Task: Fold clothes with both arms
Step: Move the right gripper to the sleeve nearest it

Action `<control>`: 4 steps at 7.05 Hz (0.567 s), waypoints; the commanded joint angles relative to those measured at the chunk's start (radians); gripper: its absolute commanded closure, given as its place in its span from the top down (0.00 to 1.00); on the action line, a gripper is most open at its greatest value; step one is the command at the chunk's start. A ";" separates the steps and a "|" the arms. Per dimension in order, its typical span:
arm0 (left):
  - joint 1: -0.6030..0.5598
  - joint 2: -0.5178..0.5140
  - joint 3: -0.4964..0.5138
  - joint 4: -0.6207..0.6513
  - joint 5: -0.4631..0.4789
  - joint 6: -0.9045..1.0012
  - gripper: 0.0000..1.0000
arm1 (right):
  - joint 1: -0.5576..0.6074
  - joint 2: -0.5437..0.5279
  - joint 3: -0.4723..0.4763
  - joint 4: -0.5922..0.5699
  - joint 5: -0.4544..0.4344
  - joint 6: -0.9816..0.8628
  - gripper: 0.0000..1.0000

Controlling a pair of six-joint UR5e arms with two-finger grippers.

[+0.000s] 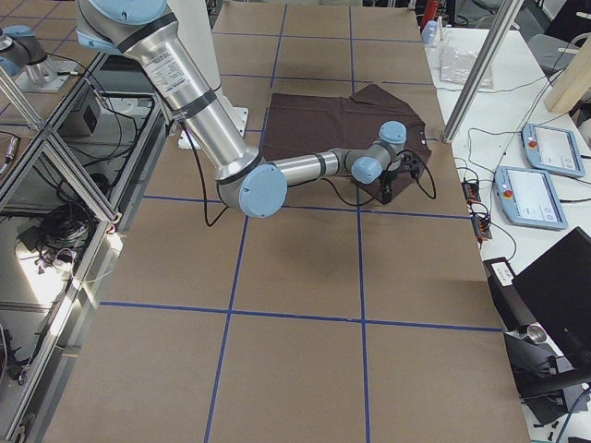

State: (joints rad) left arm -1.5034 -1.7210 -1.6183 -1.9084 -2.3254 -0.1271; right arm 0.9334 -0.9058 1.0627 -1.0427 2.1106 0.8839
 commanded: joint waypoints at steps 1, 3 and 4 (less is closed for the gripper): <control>0.000 0.000 -0.002 0.000 0.000 0.001 1.00 | -0.001 0.013 -0.035 0.000 -0.004 -0.005 0.98; 0.000 0.000 -0.003 0.000 0.000 0.000 1.00 | -0.004 0.013 -0.050 0.000 -0.023 -0.006 0.91; 0.000 0.000 -0.003 0.000 0.000 0.000 1.00 | -0.004 0.015 -0.050 0.000 -0.023 -0.005 0.76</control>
State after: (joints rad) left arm -1.5033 -1.7211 -1.6211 -1.9083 -2.3255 -0.1268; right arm 0.9307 -0.8926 1.0162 -1.0431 2.0927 0.8784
